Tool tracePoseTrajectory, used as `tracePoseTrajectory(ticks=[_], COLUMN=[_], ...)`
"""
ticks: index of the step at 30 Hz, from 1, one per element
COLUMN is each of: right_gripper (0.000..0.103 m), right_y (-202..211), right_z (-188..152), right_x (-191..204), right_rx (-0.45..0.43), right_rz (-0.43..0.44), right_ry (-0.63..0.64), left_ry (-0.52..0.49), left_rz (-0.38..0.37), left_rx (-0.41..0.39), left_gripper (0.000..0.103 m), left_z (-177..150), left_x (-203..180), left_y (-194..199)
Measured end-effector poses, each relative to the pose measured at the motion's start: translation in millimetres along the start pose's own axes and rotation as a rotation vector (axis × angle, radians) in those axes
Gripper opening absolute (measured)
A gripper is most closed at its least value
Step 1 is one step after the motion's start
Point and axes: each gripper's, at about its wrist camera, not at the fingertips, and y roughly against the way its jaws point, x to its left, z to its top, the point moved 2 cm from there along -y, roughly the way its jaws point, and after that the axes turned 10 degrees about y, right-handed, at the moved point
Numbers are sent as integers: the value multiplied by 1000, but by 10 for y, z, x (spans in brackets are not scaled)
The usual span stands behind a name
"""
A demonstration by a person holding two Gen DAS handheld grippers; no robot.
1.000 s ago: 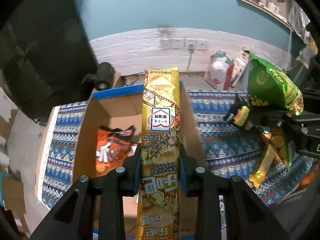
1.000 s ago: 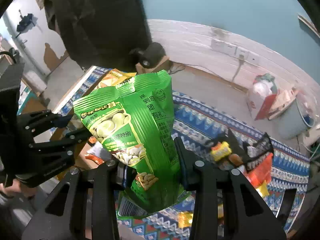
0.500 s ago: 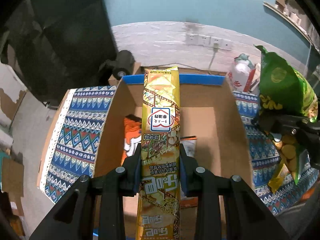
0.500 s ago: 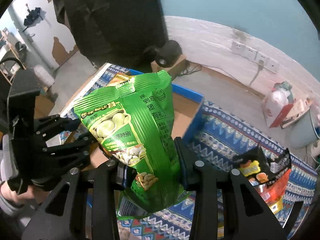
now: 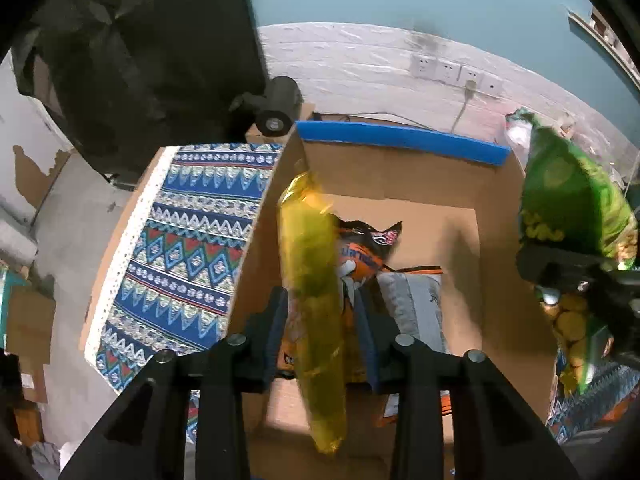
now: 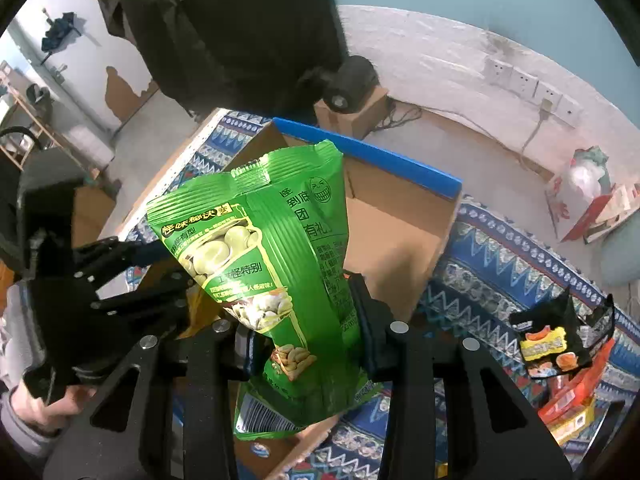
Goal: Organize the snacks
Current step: 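Carry the wafer bar and green bag over the box and release both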
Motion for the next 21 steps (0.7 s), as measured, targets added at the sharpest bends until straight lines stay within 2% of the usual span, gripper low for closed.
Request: tracePoseTrajectory(ticks=[2,14,17,19,21], right_gripper=[37,38,40,51,55], right_y=[-33,-241,-266,-242,-185], right_z=[17,89,76,65,50], right_x=[19,96,80,63,56], right_rx=[2,31,35,30,17], right_rz=[5,24,26,20,14], right_ry=[-5,5,-7,-14,-17], left_ry=[3,24,21,15,6], left_rz=[14,48,43,37,31], left_rx=[-11,-38,-42,-47,-54], left_gripper=[50,54,54,54,54], left_z=[13,25,16,14,16], left_x=[33,178,161,129,85], left_y=[44,196,229,260,294])
